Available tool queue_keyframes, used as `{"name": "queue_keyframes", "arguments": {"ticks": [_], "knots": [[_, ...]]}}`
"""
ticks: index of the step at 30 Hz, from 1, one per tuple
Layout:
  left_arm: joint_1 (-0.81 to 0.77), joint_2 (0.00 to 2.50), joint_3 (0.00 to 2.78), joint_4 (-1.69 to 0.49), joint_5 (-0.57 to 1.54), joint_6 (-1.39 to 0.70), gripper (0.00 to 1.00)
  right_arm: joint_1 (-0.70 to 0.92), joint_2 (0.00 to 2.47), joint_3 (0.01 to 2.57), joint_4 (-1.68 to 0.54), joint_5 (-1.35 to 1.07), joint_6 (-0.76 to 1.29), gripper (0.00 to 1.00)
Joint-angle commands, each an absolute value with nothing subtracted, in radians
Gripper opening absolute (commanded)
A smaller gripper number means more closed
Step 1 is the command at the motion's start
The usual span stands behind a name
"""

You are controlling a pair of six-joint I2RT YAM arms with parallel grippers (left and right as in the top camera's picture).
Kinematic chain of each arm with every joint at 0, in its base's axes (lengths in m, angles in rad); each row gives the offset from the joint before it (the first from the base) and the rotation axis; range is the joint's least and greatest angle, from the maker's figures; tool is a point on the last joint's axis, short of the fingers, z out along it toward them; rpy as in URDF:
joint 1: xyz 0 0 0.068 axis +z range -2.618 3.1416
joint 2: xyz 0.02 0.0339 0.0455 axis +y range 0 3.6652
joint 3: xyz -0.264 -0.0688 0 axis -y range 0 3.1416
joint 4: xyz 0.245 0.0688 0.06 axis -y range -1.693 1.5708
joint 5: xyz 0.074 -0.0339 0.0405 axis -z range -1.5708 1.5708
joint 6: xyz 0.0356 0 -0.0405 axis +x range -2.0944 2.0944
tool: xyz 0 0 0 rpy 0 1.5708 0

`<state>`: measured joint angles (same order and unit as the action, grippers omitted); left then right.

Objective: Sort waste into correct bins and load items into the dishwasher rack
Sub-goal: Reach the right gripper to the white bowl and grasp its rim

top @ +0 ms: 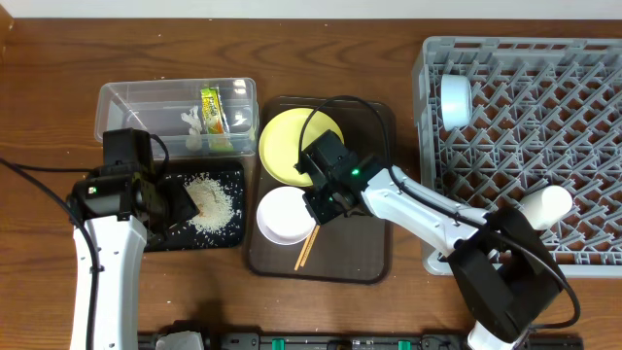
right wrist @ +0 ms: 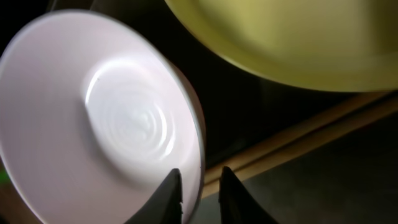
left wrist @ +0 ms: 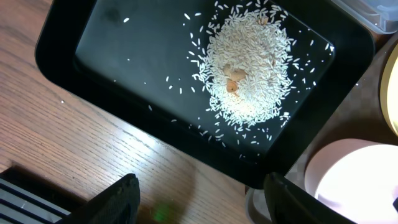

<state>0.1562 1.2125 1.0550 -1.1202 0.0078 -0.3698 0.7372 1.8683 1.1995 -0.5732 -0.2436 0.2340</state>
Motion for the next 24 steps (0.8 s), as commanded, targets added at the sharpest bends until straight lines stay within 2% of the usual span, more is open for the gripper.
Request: {"name": "queue_keyframes", "arguments": {"ticks": [1,3,5,16,24], "knots": [[0.16,1.203,1.05,-1.125,-0.008,-0.379,0.67,0.749,1.875,1.197,-0.567,-0.209,0.271,0.13],[0.16,1.203,1.05,-1.125,-0.008,-0.379,0.67,0.749,1.875,1.197,-0.568,-0.21,0.273,0.09],[0.16,1.203,1.05,-1.125,-0.008,-0.379,0.67,0.749,1.875,1.197,-0.569,-0.21,0.273,0.01],[0.16,1.203,1.05,-1.125,-0.008,-0.379,0.67,0.714,1.829,1.203,-0.566,-0.205,0.273,0.01],[0.16,1.203,1.05,-1.125,-0.008,-0.379,0.67,0.67,1.728,1.203,-0.58,-0.102,0.273,0.01]]}}
